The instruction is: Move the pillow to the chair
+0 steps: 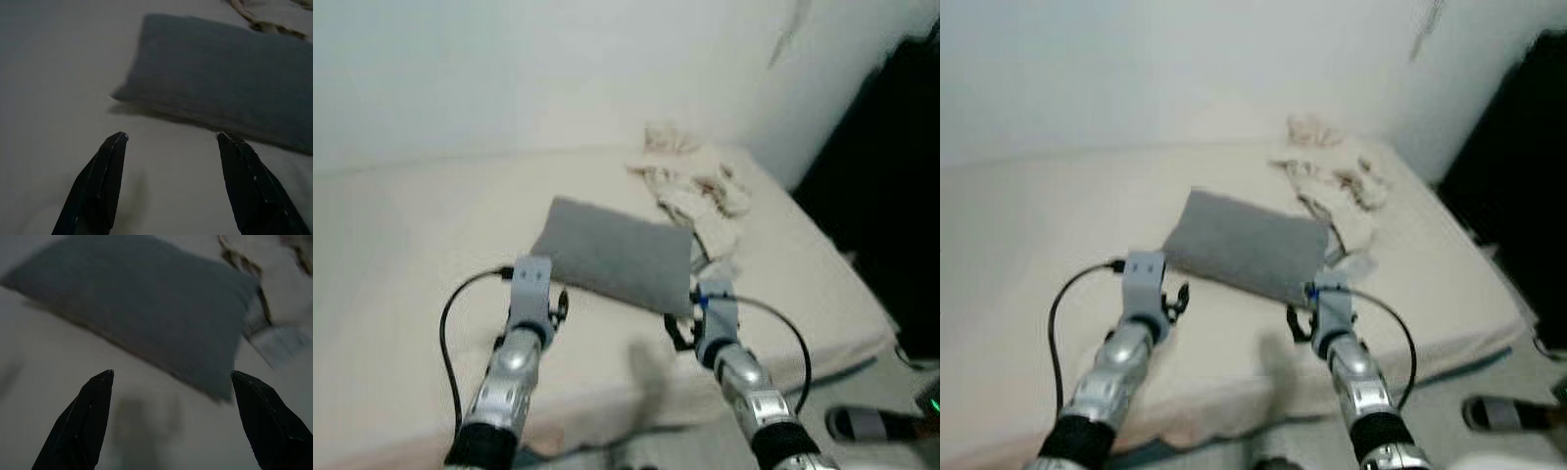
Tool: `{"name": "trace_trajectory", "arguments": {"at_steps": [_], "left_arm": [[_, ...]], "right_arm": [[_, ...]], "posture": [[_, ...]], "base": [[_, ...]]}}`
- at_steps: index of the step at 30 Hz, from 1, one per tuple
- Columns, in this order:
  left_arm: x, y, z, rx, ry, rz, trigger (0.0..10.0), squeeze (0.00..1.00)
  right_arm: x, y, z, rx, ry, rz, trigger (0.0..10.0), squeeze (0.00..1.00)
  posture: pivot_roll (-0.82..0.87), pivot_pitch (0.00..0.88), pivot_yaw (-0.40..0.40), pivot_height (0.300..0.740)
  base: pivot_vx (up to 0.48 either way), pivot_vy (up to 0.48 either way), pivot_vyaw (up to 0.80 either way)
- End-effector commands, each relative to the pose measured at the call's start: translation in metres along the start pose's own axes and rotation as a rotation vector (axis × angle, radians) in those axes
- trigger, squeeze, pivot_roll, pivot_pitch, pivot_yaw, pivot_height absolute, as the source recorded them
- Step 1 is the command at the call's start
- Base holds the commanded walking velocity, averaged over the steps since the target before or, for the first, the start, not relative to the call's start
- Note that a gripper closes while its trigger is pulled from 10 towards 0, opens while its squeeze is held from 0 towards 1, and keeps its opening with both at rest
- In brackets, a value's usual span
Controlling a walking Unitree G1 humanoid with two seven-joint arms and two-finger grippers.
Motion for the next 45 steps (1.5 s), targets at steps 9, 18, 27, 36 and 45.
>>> {"name": "trace_trajectory", "arguments": {"at_steps": [9,18,27,36,45], "left_arm": [[0.008,0.004,-0.014,0.051,-0.007,0.038,10.0,0.0],[0.006,0.004,-0.019,0.073,-0.087,0.017,10.0,0.0],[0.007,0.005,-0.043,0.176,-0.132,-0.003,10.0,0.0],[0.031,0.015,-0.078,0.228,-0.095,0.084,10.0,0.0],[0.024,0.043,-0.128,0.326,-0.193,0.036,10.0,0.0]], "right_arm": [[0.004,0.002,-0.011,0.033,-0.007,0.012,10.0,0.0],[0.004,0.002,-0.012,0.038,-0.008,0.01,10.0,0.0],[0.001,0.006,-0.024,0.059,0.0,-0.006,10.0,0.0],[-0.002,0.012,-0.041,0.083,0.113,-0.016,10.0,0.0],[-0.021,0.038,-0.102,0.274,0.262,-0.122,10.0,0.0]], "posture": [[-0.06,0.118,-0.065,0.74],[-0.06,0.119,-0.061,0.74],[-0.05,0.132,-0.035,0.74],[-0.08,0.115,-0.012,0.74],[-0.03,0.043,-0.024,0.74]], "base": [[0.0,0.0,0.0],[0.0,-0.053,0.0],[0.0,-0.213,0.0],[0.0,0.0,0.0],[0.0,0.0,0.0]]}}
Point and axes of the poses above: a point about 5 cm out from each wrist's last joint towards the gripper, its own y axis pointing back from the gripper into the wrist, its own z axis along the axis of the wrist's last joint, x = y × z, the point moved 4 cm from there along -y, pointing out of the wrist towards the gripper, and after that the axes turned 7 degrees about -y, right-handed, at the moved point
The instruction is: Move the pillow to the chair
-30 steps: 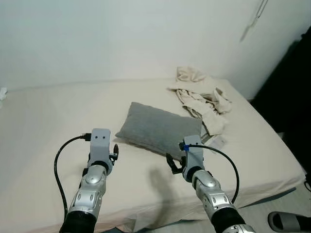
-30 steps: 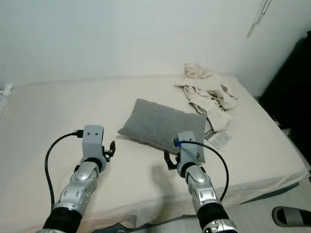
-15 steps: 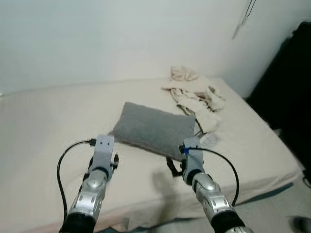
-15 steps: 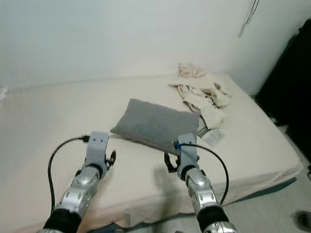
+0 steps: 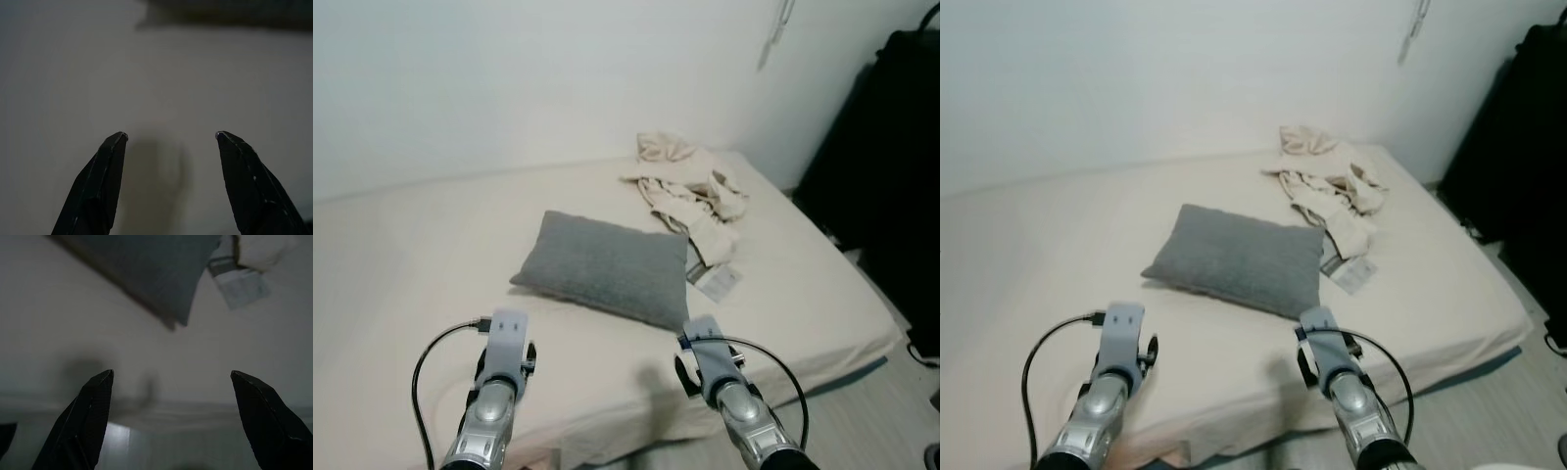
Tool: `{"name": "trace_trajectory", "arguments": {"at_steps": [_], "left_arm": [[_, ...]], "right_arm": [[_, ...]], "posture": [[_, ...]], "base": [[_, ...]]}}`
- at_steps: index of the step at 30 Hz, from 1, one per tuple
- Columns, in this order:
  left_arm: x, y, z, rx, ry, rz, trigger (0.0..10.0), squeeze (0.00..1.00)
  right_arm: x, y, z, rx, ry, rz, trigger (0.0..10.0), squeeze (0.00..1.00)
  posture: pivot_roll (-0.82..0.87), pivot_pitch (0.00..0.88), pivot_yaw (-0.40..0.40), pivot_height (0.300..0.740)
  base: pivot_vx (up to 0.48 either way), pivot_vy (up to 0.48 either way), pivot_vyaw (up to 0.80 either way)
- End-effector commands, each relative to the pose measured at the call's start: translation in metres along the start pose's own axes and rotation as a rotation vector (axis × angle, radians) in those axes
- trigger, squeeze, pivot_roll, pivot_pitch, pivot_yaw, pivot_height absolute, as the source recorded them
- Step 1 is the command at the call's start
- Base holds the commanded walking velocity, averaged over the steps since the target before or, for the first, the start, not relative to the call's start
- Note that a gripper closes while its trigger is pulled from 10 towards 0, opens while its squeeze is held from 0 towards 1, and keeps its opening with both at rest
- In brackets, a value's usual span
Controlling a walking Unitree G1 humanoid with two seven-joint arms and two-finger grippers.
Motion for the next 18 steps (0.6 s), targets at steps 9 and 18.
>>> {"name": "trace_trajectory", "arguments": {"at_steps": [9,18], "left_arm": [[-0.023,0.011,-0.037,0.113,-0.047,-0.169,10.0,0.0],[-0.025,0.018,-0.05,0.136,-0.048,-0.185,10.0,0.0]], "right_arm": [[0.027,0.012,-0.04,0.118,-0.128,0.059,10.0,0.0],[0.042,0.012,-0.039,0.12,-0.088,0.122,10.0,0.0]], "posture": [[0.0,0.011,-0.028,0.74],[0.01,0.0,-0.042,0.74]], "base": [[0.0,0.0,0.0],[0.0,0.0,0.0]]}}
Point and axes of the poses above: a point about 5 cm out from each wrist's last joint towards the gripper, its own y axis pointing back from the gripper into the wrist, its own z axis along the axis of the wrist's last joint, x = y × z, the point moved 4 cm from there along -y, pointing out of the wrist towards the gripper, and after that the axes turned 7 degrees about -y, right-handed, at the moved point
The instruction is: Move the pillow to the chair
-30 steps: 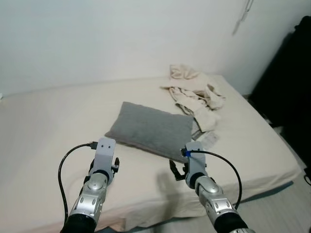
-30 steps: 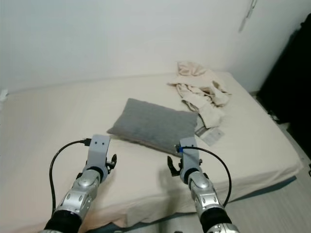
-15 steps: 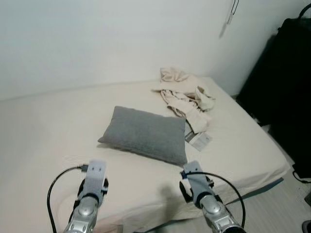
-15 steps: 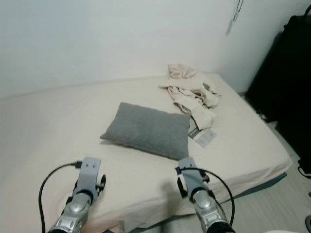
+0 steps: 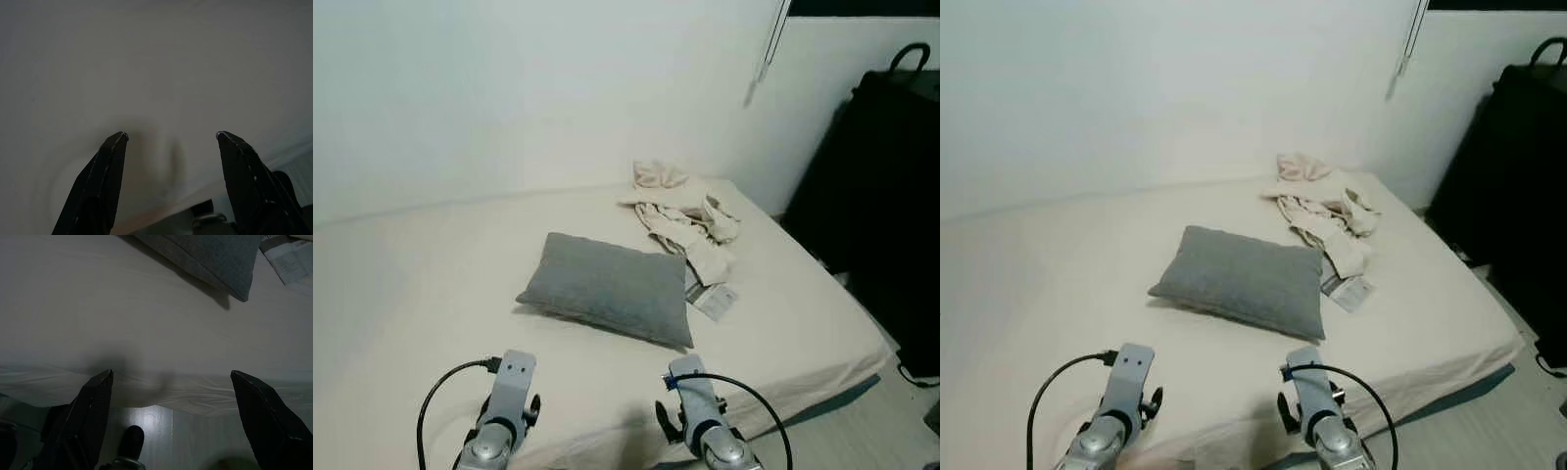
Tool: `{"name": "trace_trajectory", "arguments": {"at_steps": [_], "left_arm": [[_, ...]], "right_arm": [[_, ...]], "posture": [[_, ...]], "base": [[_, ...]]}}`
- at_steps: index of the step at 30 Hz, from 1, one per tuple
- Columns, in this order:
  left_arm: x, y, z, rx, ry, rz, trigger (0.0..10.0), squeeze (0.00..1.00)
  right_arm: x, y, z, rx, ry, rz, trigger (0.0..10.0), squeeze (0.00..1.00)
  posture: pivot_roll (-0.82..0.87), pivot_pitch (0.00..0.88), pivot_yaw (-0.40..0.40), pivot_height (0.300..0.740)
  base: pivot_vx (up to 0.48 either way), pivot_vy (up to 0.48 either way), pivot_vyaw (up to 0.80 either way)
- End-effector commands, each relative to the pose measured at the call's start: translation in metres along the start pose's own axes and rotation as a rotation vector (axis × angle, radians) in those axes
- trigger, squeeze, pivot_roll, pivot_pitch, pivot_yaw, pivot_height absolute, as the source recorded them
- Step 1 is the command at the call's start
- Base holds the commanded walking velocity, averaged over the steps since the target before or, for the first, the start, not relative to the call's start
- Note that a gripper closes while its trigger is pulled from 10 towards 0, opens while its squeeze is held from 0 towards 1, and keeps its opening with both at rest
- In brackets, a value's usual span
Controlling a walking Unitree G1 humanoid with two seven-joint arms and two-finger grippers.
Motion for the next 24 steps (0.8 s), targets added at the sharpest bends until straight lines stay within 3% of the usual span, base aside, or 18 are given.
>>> {"name": "trace_trajectory", "arguments": {"at_steps": [1,8,15,19,24], "left_arm": [[-0.004,0.003,-0.009,0.017,-0.022,-0.029,10.0,0.0],[0.012,0.0,-0.007,0.022,0.054,0.02,10.0,0.0],[0.03,0.001,0.005,-0.054,-0.05,0.059,10.0,0.0],[0.04,0.005,0.0,-0.06,-0.016,0.087,10.0,0.0],[0.026,0.006,-0.008,-0.04,0.01,0.046,10.0,0.0]], "right_arm": [[0.002,0.0,-0.002,0.019,0.029,0.012,10.0,0.0],[0.009,-0.001,0.0,0.009,0.045,0.035,10.0,0.0],[0.013,-0.004,0.016,-0.041,0.107,0.085,10.0,0.0],[0.013,-0.003,0.013,-0.041,0.12,0.098,10.0,0.0],[0.005,-0.001,0.006,-0.019,0.086,0.067,10.0,0.0]], "posture": [[0.01,0.0,-0.042,0.74],[0.03,0.0,-0.048,0.74],[0.06,0.057,-0.074,0.74],[0.05,0.046,-0.062,0.74],[0.02,0.027,-0.036,0.74]], "base": [[0.0,0.0,0.0],[0.0,0.0,0.0],[0.0,0.0,0.0],[0.0,0.0,0.0],[0.0,0.0,0.0]]}}
Point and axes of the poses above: a point about 5 cm out from each wrist's last joint towards the gripper, its own y axis pointing back from the gripper into the wrist, its own z axis along the axis of the wrist's last joint, x = y × z, the point moved 4 cm from there along -y, pointing out of the wrist towards the gripper, and after that the axes turned 7 degrees about -y, right-handed, at the moved point
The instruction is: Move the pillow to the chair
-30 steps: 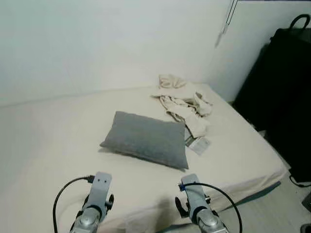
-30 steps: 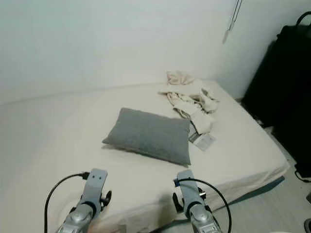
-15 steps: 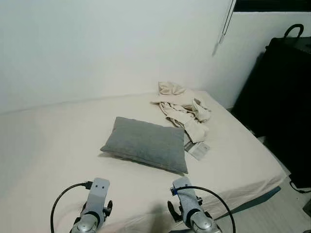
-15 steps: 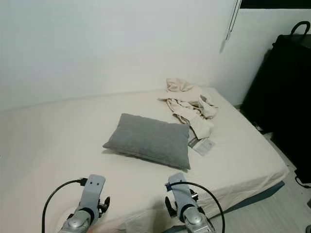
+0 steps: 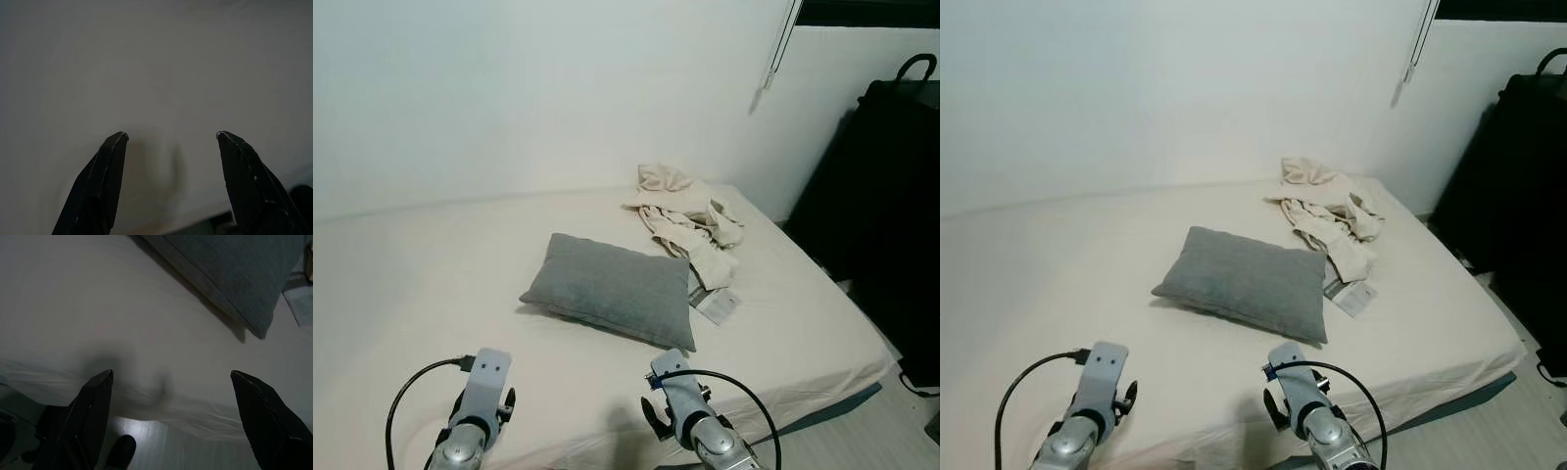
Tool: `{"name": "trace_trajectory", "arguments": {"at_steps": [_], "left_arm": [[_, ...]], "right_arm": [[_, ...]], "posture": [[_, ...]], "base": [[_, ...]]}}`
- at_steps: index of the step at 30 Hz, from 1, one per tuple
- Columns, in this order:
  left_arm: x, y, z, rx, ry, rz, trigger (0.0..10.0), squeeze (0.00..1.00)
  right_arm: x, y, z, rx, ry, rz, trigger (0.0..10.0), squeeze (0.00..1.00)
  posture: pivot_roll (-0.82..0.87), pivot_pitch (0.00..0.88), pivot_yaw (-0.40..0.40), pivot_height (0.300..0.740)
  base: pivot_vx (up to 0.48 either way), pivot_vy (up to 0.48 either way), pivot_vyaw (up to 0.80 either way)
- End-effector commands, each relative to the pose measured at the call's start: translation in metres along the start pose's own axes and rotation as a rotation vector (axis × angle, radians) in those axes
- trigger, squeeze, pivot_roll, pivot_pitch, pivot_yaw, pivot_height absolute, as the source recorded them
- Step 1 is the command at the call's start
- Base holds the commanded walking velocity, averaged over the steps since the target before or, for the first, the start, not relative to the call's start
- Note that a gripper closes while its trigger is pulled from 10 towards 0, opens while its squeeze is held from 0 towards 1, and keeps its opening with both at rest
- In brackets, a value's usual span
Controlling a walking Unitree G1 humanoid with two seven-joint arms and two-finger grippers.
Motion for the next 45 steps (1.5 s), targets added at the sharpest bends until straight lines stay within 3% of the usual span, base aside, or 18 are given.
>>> {"name": "trace_trajectory", "arguments": {"at_steps": [1,2,5,9,14,15,18,25,33,45], "left_arm": [[-0.014,0.002,-0.004,0.015,0.021,-0.028,10.0,0.0],[-0.023,0.003,-0.007,0.035,0.005,-0.064,10.0,0.0],[-0.022,0.001,-0.004,0.023,-0.023,-0.055,10.0,0.0],[-0.019,0.002,-0.006,0.043,0.047,-0.004,10.0,0.0],[-0.03,0.003,-0.006,0.044,0.04,-0.027,10.0,0.0],[-0.033,0.005,-0.009,0.052,0.084,-0.019,10.0,0.0],[-0.033,0.004,-0.005,0.037,0.113,0.001,10.0,0.0],[-0.045,0.003,0.012,-0.046,0.055,-0.042,10.0,0.0],[-0.041,0.003,0.012,-0.061,0.099,-0.027,10.0,0.0],[-0.044,0.003,0.012,-0.054,0.1,-0.04,10.0,0.0]], "right_arm": [[-0.007,0.004,-0.011,0.026,-0.021,-0.033,10.0,0.0],[-0.013,0.007,-0.017,0.043,-0.046,-0.061,10.0,0.0],[-0.015,0.007,-0.019,0.049,-0.086,-0.07,10.0,0.0],[-0.002,0.007,-0.02,0.058,-0.018,0.015,10.0,0.0],[-0.006,0.007,-0.018,0.047,0.001,0.026,10.0,0.0],[-0.009,0.009,-0.02,0.049,0.001,0.015,10.0,0.0],[-0.014,0.01,-0.023,0.054,-0.011,-0.006,10.0,0.0],[-0.015,0.01,-0.017,0.018,-0.015,-0.004,10.0,0.0],[-0.016,0.008,-0.012,0.006,-0.034,-0.001,10.0,0.0],[-0.02,0.01,-0.014,0.006,-0.054,-0.019,10.0,0.0]], "posture": [[0.03,0.019,-0.049,0.74],[0.04,0.003,-0.065,0.74],[0.06,0.039,-0.079,0.74],[0.06,0.04,-0.089,0.74],[0.06,0.056,-0.07,0.74],[0.04,0.05,-0.056,0.74],[0.03,0.043,-0.048,0.74],[0.04,0.046,-0.046,0.74],[0.05,0.049,-0.051,0.74],[0.06,0.044,-0.039,0.74]], "base": [[0.0,0.0,0.0],[0.0,0.0,0.0],[0.0,0.0,0.0],[0.0,0.0,0.0],[0.0,0.0,0.0],[0.0,0.0,0.0],[0.0,0.0,0.0],[0.0,0.0,0.0],[0.0,0.0,0.0],[0.0,0.0,0.0]]}}
Point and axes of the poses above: a point about 5 cm out from each wrist's last joint towards the gripper, its own y axis pointing back from the gripper into the wrist, its own z axis along the axis of the wrist's last joint, x = y × z, the point moved 4 cm from there along -y, pointing out of the wrist towards the gripper, and after that the axes turned 7 degrees about -y, right-handed, at the moved point
